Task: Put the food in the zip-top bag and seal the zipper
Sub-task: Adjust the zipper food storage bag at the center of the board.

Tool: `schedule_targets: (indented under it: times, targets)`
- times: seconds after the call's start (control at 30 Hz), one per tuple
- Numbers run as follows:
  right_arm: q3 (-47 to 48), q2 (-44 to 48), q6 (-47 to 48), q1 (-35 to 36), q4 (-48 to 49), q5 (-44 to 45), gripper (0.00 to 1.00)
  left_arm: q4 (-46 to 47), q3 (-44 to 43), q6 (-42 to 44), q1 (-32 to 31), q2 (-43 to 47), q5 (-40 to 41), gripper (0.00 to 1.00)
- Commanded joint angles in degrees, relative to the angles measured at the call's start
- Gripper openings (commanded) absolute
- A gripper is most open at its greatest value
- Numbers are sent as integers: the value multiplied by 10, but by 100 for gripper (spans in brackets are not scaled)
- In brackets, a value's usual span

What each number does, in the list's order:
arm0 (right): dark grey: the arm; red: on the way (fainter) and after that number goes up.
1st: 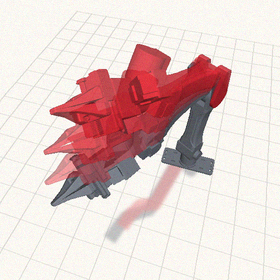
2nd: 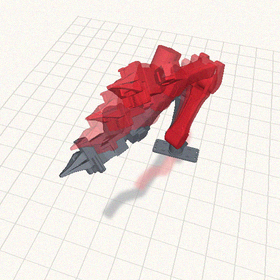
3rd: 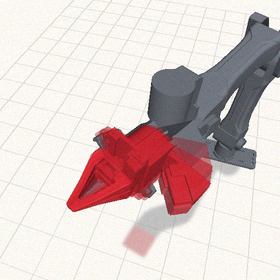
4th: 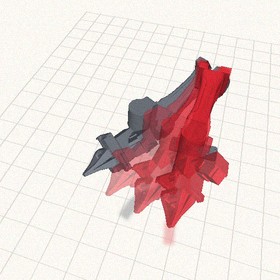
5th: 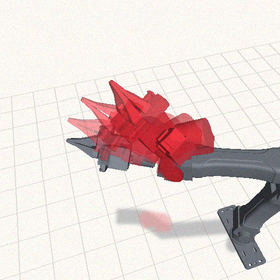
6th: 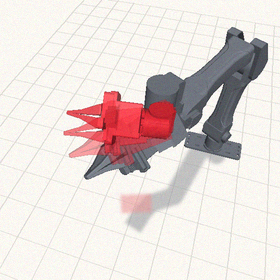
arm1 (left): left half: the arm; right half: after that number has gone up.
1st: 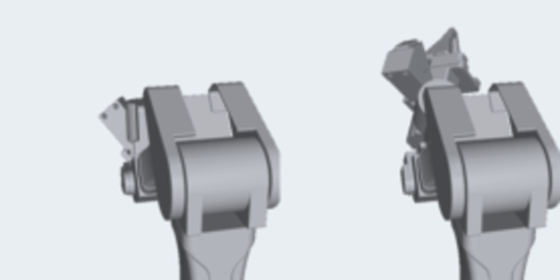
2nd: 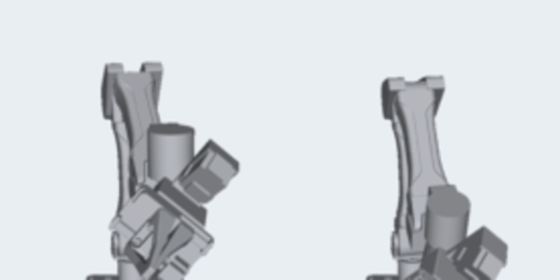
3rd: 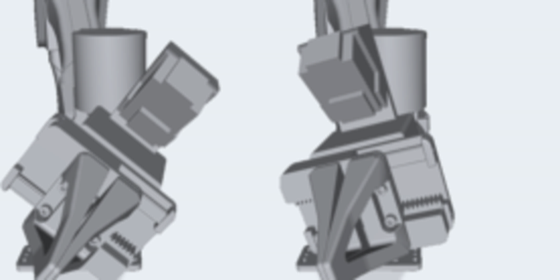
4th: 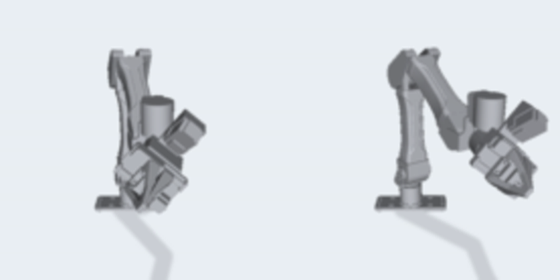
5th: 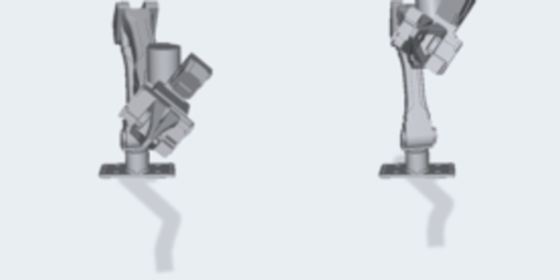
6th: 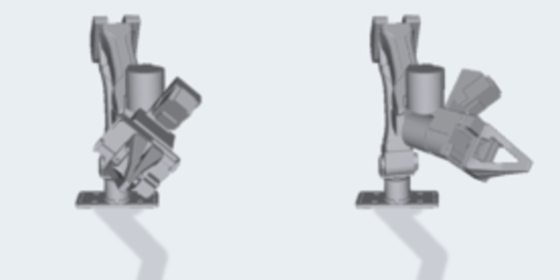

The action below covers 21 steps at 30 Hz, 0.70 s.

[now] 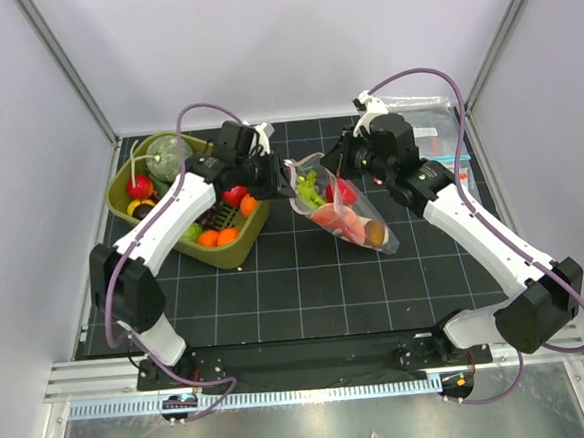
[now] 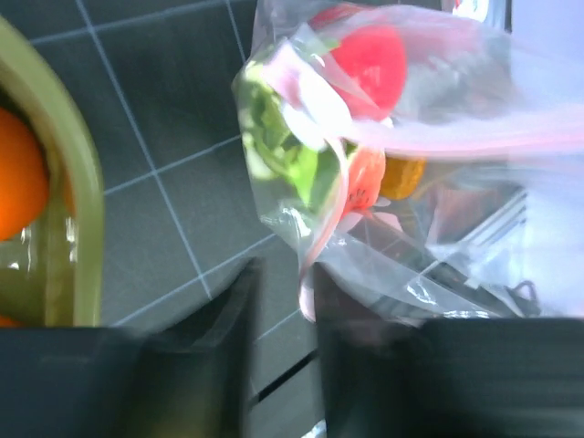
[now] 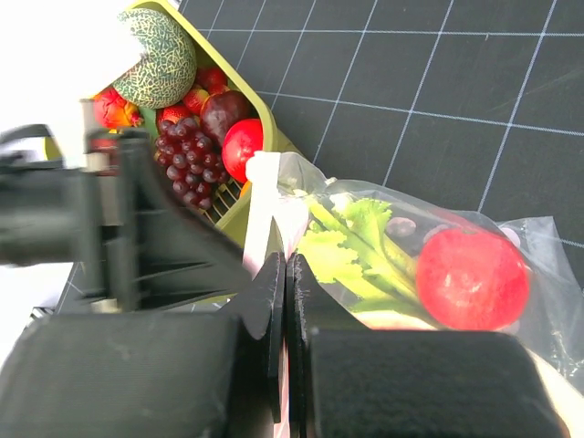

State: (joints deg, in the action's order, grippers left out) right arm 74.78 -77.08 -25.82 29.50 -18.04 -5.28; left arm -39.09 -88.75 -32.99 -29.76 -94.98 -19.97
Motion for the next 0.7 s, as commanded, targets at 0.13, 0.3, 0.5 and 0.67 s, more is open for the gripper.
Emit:
schedule_targets:
  times: [0.13,0.3,0.5,0.67]
  targets:
    - [12,19,10,-1,30,-2,1,78,-26,-42,1,-37,-64,3]
    - [11,18,6,-1,42,1,1,94,-36,-55,0,-50,-80,0]
    - [55,5,23,-1,-33,11,1,62,-93,-81,5,-42,-82,0]
    - [63,10,34,5,-74,-29,3,39,-175,-151,7,-77,-131,0]
